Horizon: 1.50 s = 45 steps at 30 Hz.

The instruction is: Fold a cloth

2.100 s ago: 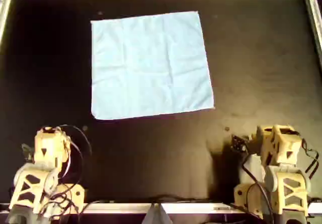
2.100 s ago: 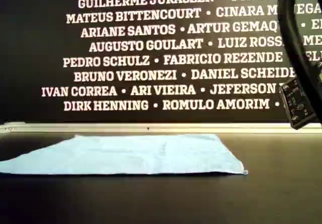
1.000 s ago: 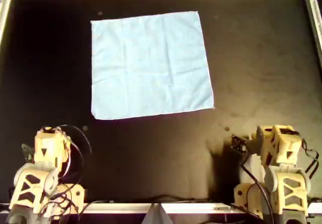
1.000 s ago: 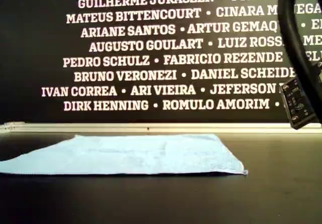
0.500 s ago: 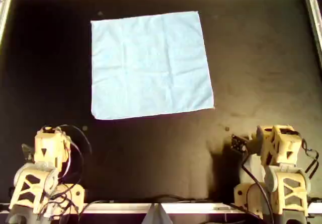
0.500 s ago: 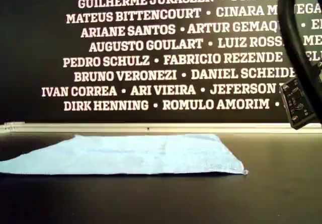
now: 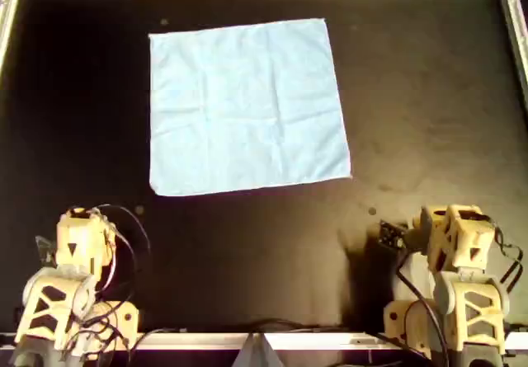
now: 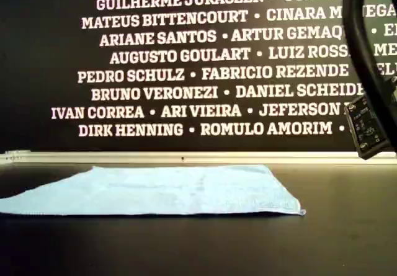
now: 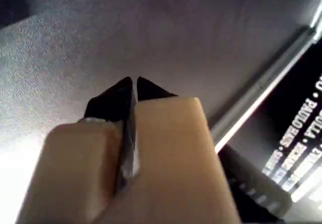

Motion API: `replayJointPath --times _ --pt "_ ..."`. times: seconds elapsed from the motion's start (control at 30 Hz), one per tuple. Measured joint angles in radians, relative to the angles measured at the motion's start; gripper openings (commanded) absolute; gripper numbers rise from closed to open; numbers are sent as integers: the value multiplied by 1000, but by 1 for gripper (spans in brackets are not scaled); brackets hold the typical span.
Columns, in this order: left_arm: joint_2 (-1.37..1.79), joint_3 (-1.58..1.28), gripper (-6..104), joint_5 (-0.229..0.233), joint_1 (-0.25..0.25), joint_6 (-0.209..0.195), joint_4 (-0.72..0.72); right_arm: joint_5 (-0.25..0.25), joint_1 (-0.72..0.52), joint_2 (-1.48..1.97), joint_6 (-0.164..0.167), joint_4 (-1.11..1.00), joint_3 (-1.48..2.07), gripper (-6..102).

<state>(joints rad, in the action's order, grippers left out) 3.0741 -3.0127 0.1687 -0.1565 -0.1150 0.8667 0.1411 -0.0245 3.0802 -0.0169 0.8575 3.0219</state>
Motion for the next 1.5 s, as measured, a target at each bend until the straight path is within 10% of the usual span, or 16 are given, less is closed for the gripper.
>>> replayJointPath --times 0.4,0.67,0.8,1.1,1.37,1.5 --pt "0 2 72 -3 0 -9 -38 -21 0 0 3 -411 0 7" --pt "0 -6 72 3 0 2 -144 -351 31 0 6 -428 0 27" --pt "0 -8 72 2 0 2 -144 -439 43 0 0 -428 0 28" --pt "0 -6 72 -21 -8 -8 -199 -456 55 0 3 -428 0 29" --pt "-86 5 72 -229 -83 -8 -209 -457 55 0 3 -428 0 40" --pt "-249 77 72 -261 -84 -8 -216 -457 55 -84 3 -428 -5 45"
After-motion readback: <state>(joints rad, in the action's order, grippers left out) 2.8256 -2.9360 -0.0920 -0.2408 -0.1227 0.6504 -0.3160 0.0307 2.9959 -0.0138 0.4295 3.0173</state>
